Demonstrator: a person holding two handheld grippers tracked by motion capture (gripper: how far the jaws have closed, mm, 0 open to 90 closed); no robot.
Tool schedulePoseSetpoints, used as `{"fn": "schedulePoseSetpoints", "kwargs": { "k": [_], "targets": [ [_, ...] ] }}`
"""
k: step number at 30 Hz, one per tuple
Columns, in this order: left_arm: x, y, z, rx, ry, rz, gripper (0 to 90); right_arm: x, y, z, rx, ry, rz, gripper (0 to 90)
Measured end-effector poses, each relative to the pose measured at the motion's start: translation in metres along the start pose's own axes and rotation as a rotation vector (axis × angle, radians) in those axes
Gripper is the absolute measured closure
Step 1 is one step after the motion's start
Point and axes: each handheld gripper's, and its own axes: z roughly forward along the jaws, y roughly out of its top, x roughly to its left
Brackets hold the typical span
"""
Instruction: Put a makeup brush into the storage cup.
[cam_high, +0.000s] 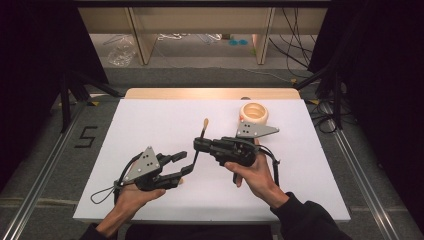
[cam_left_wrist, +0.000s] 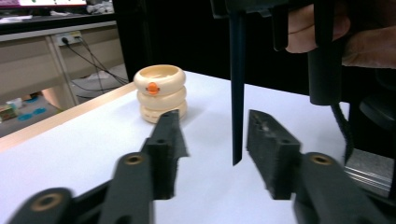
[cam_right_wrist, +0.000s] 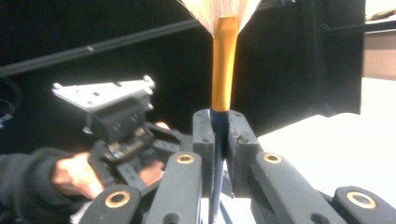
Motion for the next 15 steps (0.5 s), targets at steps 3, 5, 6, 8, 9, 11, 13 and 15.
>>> {"fn": "schedulePoseSetpoints", "kwargs": {
  "k": [3, 5, 6, 8, 9, 11, 13, 15],
  "targets": [
    [0.0, 0.0, -0.001, 0.006, 0.003, -0.001, 49.7, -0.003, 0.001, -0.002, 0.016, -0.022, -0.017, 84.6],
    [0.0, -0.001, -0.001, 0.013, 0.006, 0.003, 48.4, -0.004, 0.002, -0.004, 0.029, -0.044, -0.031, 84.6],
    [0.0, -0.001, -0.001, 0.015, 0.009, 0.002, 46.9, -0.005, 0.002, -0.005, 0.036, -0.05, -0.033, 84.6],
    [0.0, -0.001, -0.001, 0.017, 0.016, -0.009, 44.7, -0.007, 0.003, -0.006, 0.045, -0.061, -0.043, 84.6],
    [0.001, -0.001, -0.002, 0.019, 0.02, -0.004, 42.9, -0.008, 0.003, -0.008, 0.059, -0.068, -0.052, 84.6],
    [0.002, -0.001, -0.003, 0.016, 0.035, -0.019, 38.6, -0.01, 0.004, -0.009, 0.061, -0.087, -0.057, 84.6],
    [0.003, -0.001, -0.004, 0.023, 0.044, -0.016, 35.8, -0.013, 0.005, -0.011, 0.064, -0.105, -0.068, 84.6],
    [0.005, -0.002, -0.005, 0.019, 0.059, -0.038, 32.1, -0.017, 0.007, -0.016, 0.078, -0.125, -0.071, 84.6]
  ]
}}
